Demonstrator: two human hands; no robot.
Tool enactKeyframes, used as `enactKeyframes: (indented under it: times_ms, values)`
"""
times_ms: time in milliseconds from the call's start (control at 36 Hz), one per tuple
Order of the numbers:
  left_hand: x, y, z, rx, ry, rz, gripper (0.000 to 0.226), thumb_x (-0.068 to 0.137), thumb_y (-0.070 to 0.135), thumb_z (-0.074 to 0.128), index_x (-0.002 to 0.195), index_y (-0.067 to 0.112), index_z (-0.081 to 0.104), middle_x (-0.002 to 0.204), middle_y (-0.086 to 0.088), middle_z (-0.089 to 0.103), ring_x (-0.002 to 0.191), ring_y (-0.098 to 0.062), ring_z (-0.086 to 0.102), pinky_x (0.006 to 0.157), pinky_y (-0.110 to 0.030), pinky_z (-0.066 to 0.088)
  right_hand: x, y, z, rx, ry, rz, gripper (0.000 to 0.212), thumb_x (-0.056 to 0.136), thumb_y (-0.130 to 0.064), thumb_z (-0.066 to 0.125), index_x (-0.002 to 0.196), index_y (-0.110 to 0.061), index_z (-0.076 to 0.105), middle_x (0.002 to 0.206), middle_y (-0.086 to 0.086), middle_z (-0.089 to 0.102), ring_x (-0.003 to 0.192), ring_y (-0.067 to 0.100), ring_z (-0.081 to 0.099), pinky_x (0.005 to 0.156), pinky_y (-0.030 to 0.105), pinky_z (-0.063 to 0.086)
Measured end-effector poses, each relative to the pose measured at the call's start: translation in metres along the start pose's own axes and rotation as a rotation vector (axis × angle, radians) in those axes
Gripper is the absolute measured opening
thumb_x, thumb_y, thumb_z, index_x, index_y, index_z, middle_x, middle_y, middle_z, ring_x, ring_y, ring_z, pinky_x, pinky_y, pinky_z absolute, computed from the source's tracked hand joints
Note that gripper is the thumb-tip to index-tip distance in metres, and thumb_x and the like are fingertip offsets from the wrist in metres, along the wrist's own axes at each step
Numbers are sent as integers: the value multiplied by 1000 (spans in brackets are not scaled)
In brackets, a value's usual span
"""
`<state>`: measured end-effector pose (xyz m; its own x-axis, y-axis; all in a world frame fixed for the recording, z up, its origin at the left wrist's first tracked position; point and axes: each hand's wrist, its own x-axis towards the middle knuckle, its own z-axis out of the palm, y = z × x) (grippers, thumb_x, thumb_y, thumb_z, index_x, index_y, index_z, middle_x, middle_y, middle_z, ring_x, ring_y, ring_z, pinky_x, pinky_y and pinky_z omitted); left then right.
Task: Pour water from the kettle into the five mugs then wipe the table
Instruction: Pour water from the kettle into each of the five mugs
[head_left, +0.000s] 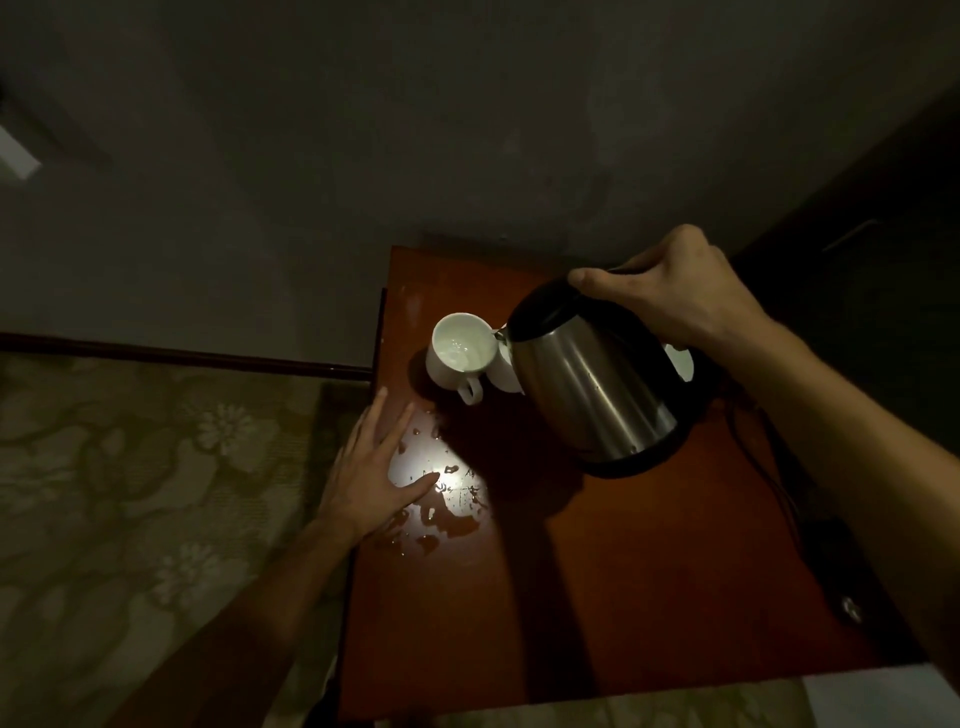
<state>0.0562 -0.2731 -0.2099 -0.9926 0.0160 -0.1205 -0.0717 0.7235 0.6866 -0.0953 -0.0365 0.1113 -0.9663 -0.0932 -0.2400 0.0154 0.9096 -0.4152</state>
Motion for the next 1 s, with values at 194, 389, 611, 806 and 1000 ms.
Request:
enactKeyframes:
  times_ms: [194, 389, 611, 806, 1000]
  values:
    - [-1, 2, -1, -12, -8, -6, 107, 72, 88, 47, 162, 45, 8, 166, 20, -26, 158, -25, 4, 115, -69, 30, 1, 1, -1, -1, 6, -7, 55, 89, -63, 78, 99, -9, 82, 71, 5, 72, 37, 3, 54, 46, 29, 40]
    - [-1, 3, -3, -19, -13, -13, 109, 71, 86, 49, 163, 43, 10, 167, 19, -25, 158, -24, 4, 116, -68, 31, 0, 0, -2, 9, 24, 8, 53, 88, -63, 80, 96, -10, 81, 57, -4, 67, 36, 2, 56, 36, 19, 37]
    - [-1, 6, -4, -9, -27, -33, 109, 70, 89, 45, 162, 45, 7, 165, 21, -28, 158, -23, 2, 117, -68, 30, -2, -2, 0, 3, 7, 16, 50, 89, -61, 79, 94, -12, 82, 68, 1, 71, 37, 2, 57, 43, 24, 40]
    - [-1, 4, -3, -10, -19, -21, 107, 71, 88, 47, 161, 46, 7, 166, 20, -27, 158, -24, 3, 116, -68, 31, -1, -1, 0, 14, 10, 22, 52, 88, -64, 79, 95, -13, 83, 57, -3, 68, 37, 2, 57, 45, 27, 41]
    - [0, 3, -2, -11, -15, -20, 108, 71, 86, 48, 162, 43, 9, 166, 19, -26, 158, -25, 5, 115, -69, 31, -1, -1, 0, 2, 2, 11, 52, 89, -63, 78, 96, -12, 81, 63, -1, 69, 37, 1, 57, 41, 23, 40]
